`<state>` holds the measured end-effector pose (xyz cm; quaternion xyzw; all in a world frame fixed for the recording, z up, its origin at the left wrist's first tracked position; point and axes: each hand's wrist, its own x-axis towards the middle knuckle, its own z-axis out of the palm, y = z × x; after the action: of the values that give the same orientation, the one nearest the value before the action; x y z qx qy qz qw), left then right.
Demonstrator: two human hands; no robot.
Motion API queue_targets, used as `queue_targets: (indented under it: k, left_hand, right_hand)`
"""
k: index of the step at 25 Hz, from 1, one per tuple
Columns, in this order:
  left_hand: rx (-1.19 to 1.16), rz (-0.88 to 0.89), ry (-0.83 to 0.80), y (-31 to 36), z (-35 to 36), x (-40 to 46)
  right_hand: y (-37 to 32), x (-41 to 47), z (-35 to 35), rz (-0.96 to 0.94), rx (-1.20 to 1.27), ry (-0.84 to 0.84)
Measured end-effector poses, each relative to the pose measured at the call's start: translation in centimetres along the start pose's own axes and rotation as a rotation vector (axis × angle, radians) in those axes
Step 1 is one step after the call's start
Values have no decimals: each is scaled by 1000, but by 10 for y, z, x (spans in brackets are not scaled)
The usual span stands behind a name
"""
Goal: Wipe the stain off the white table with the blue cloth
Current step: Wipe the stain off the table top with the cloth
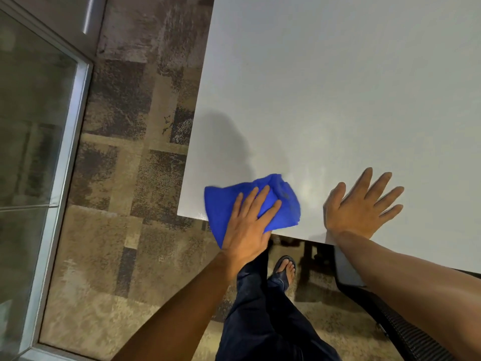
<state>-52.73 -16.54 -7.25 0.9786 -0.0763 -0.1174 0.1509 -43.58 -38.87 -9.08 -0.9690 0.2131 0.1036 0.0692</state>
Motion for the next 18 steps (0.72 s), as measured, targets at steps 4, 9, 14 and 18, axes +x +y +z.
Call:
queue_targets:
  k: [4,9,14,18]
  left_hand:
    - [113,-169,72,-44,-10,-33]
    - [190,-444,9,-110,-45,-66]
    - [168,-898,-50,-179,-65,-146]
    - [-72,-1245,42,-190,-63,-215]
  right_hand:
    - [2,0,1,-3,28,-2]
    - [2,0,2,-2,51,-14]
    - [2,1,2,5,65,-33]
    - [2,-1,2,3,56,-42]
